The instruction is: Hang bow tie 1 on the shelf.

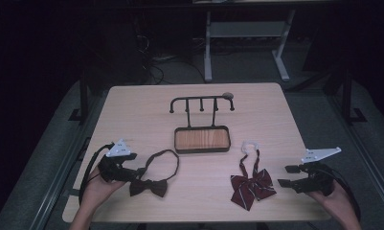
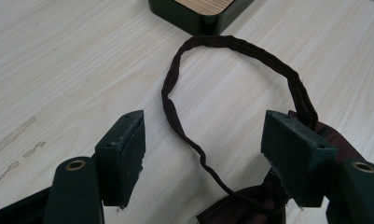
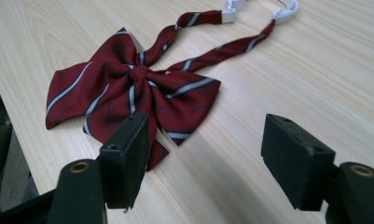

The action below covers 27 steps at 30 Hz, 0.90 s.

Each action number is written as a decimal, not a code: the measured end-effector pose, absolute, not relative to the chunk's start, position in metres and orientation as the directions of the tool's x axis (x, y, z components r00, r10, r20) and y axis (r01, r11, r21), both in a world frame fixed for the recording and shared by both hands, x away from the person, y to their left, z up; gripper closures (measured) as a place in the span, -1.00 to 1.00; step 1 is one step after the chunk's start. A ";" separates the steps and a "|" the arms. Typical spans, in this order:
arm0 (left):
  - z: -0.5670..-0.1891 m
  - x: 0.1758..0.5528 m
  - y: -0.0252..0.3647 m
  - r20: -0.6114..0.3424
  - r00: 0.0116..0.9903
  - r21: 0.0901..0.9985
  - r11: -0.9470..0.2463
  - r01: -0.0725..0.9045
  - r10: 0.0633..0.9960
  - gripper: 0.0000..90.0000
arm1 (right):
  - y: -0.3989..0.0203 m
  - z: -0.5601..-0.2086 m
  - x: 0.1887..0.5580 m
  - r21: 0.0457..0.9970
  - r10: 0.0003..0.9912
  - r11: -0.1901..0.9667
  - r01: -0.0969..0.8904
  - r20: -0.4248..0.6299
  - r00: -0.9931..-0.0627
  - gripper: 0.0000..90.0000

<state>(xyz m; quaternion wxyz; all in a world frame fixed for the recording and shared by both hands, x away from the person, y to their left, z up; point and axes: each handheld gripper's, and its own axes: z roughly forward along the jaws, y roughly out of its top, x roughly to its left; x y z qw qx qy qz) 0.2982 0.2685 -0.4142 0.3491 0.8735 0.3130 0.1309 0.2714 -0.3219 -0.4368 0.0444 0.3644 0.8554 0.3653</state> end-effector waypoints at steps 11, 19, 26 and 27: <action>-0.420 0.299 0.264 0.029 0.787 0.672 -0.595 0.441 0.616 -0.36 | -0.300 -0.428 0.280 0.626 0.634 0.523 0.579 0.168 -0.755 -0.33; -0.418 0.299 0.265 0.030 0.788 0.681 -0.590 0.435 0.615 -0.37 | -0.298 -0.424 0.286 0.617 0.628 0.537 0.575 0.163 -0.761 -0.34; -0.420 0.299 0.262 0.054 0.797 0.666 -0.616 0.421 0.602 -0.37 | -0.289 -0.413 0.298 0.602 0.601 0.557 0.572 0.183 -0.778 -0.34; -0.420 0.299 0.262 0.054 0.797 0.666 -0.616 0.421 0.602 -0.37 | -0.287 -0.411 0.299 0.598 0.597 0.565 0.568 0.178 -0.782 -0.33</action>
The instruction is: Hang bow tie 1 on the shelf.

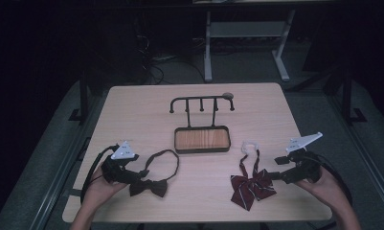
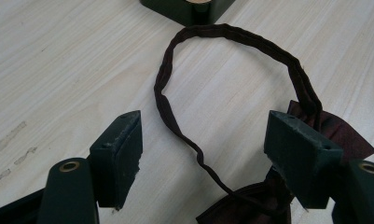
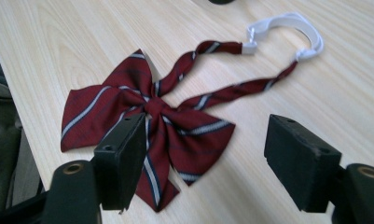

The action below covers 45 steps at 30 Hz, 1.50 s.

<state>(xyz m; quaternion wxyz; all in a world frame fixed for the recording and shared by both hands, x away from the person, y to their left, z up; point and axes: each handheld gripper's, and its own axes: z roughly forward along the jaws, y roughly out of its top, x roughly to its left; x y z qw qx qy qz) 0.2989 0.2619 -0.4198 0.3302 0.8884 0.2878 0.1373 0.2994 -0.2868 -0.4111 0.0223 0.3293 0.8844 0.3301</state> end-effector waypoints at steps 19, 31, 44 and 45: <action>-0.420 0.301 0.263 0.031 0.797 0.676 -0.600 0.428 0.603 -0.39 | -0.244 -0.396 0.350 0.483 0.581 0.665 0.570 0.145 -0.801 -0.11; -0.421 0.302 0.262 0.040 0.800 0.682 -0.601 0.416 0.598 -0.40 | -0.229 -0.395 0.372 0.427 0.599 0.698 0.575 0.093 -0.796 0.15; -0.419 0.302 0.263 0.042 0.799 0.684 -0.600 0.414 0.599 -0.40 | -0.225 -0.414 0.402 0.338 0.659 0.689 0.641 0.076 -0.748 0.25; -0.419 0.302 0.263 0.039 0.798 0.685 -0.598 0.416 0.601 -0.40 | -0.226 -0.416 0.403 0.331 0.664 0.687 0.647 0.076 -0.744 0.26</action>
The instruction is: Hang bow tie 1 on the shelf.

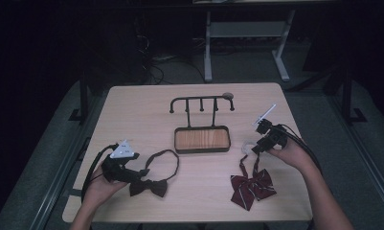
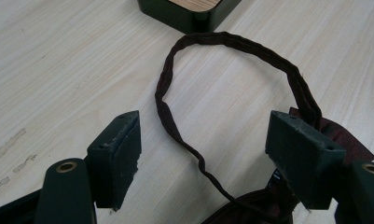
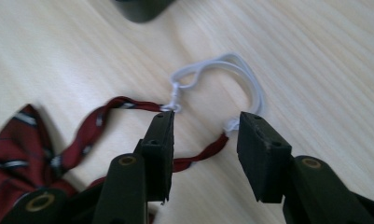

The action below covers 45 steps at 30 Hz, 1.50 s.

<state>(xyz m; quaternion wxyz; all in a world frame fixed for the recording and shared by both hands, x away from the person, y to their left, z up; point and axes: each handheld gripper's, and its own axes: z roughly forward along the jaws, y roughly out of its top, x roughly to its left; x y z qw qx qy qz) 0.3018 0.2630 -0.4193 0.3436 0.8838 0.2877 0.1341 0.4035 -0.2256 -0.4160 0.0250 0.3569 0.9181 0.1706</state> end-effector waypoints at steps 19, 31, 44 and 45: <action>-0.420 0.303 0.263 0.037 0.797 0.679 -0.600 0.422 0.603 -0.40 | -0.224 -0.435 0.417 0.231 0.717 0.669 0.707 0.054 -0.695 0.44; -0.419 0.303 0.263 0.038 0.798 0.682 -0.600 0.419 0.601 -0.40 | -0.218 -0.439 0.417 0.197 0.717 0.679 0.708 0.034 -0.697 0.73; -0.419 0.303 0.263 0.031 0.801 0.685 -0.596 0.419 0.598 -0.39 | -0.225 -0.420 0.407 0.260 0.671 0.697 0.669 0.095 -0.736 0.87; -0.419 0.303 0.263 0.031 0.801 0.685 -0.596 0.419 0.598 -0.39 | -0.225 -0.420 0.407 0.260 0.671 0.697 0.669 0.095 -0.736 0.87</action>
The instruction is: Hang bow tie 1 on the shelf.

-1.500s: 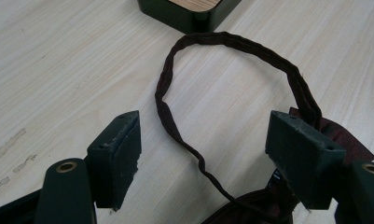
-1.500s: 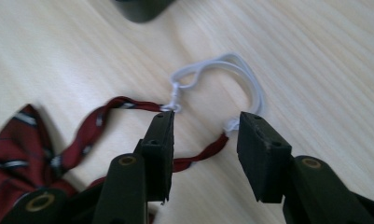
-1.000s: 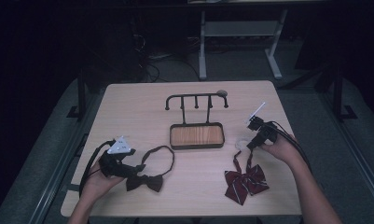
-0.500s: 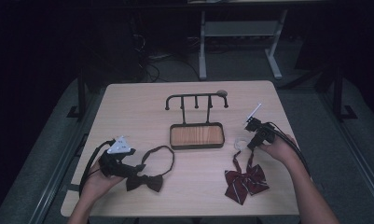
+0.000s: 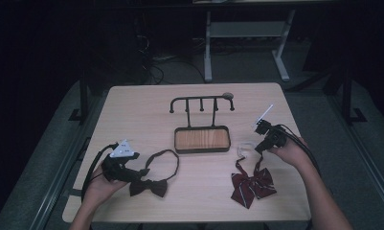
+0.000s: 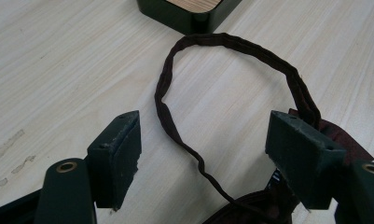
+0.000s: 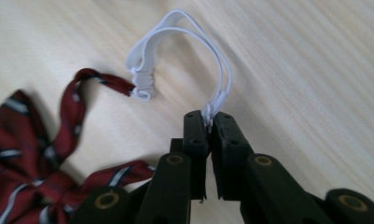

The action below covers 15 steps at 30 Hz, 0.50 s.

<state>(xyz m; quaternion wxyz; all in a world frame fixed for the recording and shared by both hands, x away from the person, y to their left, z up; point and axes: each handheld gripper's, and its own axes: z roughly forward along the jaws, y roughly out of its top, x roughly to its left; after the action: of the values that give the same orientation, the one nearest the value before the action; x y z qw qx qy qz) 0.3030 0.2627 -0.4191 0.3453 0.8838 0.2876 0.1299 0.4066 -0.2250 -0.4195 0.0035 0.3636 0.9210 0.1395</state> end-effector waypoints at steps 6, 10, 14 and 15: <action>-0.420 0.303 0.262 0.029 0.804 0.682 -0.599 0.419 0.594 -0.40 | -0.227 -0.405 0.398 0.290 0.638 0.710 0.642 0.122 -0.761 0.87; -0.420 0.303 0.262 0.026 0.805 0.681 -0.600 0.420 0.593 -0.40 | -0.225 -0.393 0.393 0.311 0.613 0.723 0.617 0.124 -0.780 0.87; -0.420 0.303 0.262 0.025 0.804 0.680 -0.600 0.421 0.594 -0.40 | -0.219 -0.375 0.387 0.345 0.567 0.741 0.576 0.136 -0.812 0.87; -0.420 0.303 0.262 0.025 0.804 0.680 -0.600 0.421 0.594 -0.40 | -0.219 -0.375 0.387 0.345 0.567 0.741 0.576 0.136 -0.812 0.87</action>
<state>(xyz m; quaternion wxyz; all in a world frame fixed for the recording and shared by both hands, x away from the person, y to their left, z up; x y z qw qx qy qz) 0.3035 0.2619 -0.4198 0.3434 0.8856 0.2865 0.1254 0.3873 -0.2188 -0.3745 -0.0108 0.3063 0.9330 0.1887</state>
